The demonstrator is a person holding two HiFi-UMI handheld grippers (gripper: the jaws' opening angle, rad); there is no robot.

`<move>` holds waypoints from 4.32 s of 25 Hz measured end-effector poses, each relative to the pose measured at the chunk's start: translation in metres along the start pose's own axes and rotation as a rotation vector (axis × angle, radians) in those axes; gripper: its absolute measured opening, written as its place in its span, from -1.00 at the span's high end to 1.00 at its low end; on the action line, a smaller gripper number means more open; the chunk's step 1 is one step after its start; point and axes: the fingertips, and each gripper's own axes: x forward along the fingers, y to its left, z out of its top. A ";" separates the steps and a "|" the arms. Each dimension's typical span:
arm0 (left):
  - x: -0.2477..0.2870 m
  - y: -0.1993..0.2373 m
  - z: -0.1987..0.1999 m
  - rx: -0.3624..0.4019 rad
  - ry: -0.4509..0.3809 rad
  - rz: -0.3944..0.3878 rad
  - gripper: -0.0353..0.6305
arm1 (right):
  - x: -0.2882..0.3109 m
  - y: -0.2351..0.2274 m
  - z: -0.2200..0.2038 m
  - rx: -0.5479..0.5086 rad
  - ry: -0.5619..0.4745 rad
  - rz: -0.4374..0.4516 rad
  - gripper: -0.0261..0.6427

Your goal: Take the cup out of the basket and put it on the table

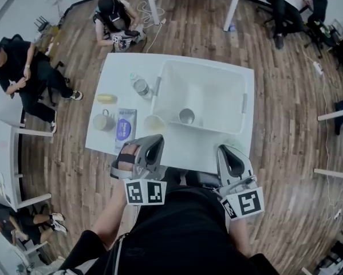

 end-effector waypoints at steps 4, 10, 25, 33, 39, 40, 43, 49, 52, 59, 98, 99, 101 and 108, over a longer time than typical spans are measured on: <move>-0.001 -0.019 -0.041 -0.028 0.080 -0.029 0.84 | 0.006 0.004 0.001 0.001 0.004 0.022 0.84; 0.018 -0.052 -0.101 -0.025 0.198 -0.093 0.84 | 0.013 0.012 -0.004 -0.005 0.024 0.033 0.84; 0.076 -0.129 -0.193 -0.042 0.344 -0.352 0.84 | 0.014 0.024 -0.019 -0.007 0.093 0.003 0.84; 0.086 -0.141 -0.207 -0.069 0.367 -0.413 0.82 | 0.015 0.025 -0.023 0.004 0.100 -0.010 0.84; 0.082 -0.143 -0.204 -0.082 0.354 -0.431 0.62 | 0.013 0.023 -0.022 0.013 0.096 -0.030 0.84; 0.081 -0.143 -0.203 -0.085 0.352 -0.430 0.62 | 0.012 0.023 -0.022 0.014 0.094 -0.031 0.84; 0.076 -0.144 -0.202 -0.102 0.344 -0.429 0.62 | 0.012 0.024 -0.023 0.017 0.092 -0.030 0.84; 0.070 -0.121 -0.187 -0.125 0.306 -0.374 0.62 | 0.012 0.026 -0.026 0.023 0.088 -0.025 0.84; 0.066 -0.098 -0.173 -0.141 0.260 -0.314 0.68 | 0.015 0.026 -0.026 0.023 0.084 -0.025 0.84; 0.050 -0.036 -0.103 -0.293 0.030 -0.186 0.83 | 0.018 0.027 -0.024 0.014 0.071 -0.021 0.84; -0.011 -0.014 0.081 -0.780 -0.593 -0.374 0.87 | 0.028 0.037 -0.016 -0.049 0.078 0.065 0.84; -0.010 -0.016 0.080 -0.771 -0.588 -0.372 0.87 | 0.031 0.034 -0.018 -0.059 0.098 0.070 0.84; -0.010 -0.019 0.076 -0.755 -0.580 -0.365 0.86 | 0.039 0.024 -0.023 -0.090 0.154 0.075 0.84; -0.016 -0.023 0.053 -0.806 -0.551 -0.338 0.86 | 0.095 -0.015 -0.041 -0.166 0.315 0.138 0.83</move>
